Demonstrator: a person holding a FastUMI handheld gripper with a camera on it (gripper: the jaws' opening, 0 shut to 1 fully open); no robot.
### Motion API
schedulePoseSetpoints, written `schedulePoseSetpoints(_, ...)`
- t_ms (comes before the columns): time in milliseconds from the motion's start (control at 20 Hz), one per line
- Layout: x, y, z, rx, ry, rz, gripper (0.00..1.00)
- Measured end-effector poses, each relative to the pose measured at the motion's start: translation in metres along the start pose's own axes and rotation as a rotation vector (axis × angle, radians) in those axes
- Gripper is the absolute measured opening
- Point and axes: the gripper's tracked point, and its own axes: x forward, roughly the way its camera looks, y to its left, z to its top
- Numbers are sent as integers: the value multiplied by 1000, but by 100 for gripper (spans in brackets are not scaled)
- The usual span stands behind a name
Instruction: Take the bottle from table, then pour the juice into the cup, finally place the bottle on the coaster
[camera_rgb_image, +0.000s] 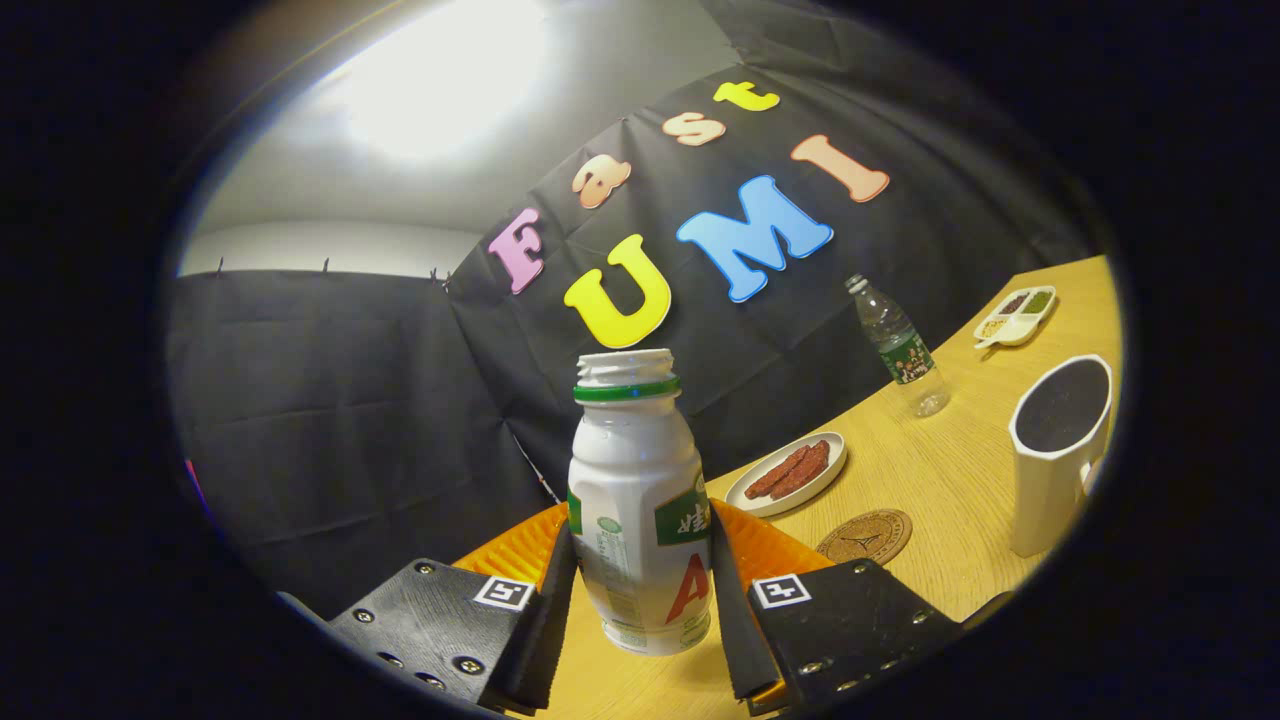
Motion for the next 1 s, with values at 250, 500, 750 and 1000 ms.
schedulePoseSetpoints(250,-11,-14,22,159,-76,-15,64)
schedulePoseSetpoints(500,-22,-20,47,328,-167,-15,64)
schedulePoseSetpoints(750,-28,-24,58,482,-231,-9,64)
schedulePoseSetpoints(1000,-29,-35,66,616,-288,-8,64)
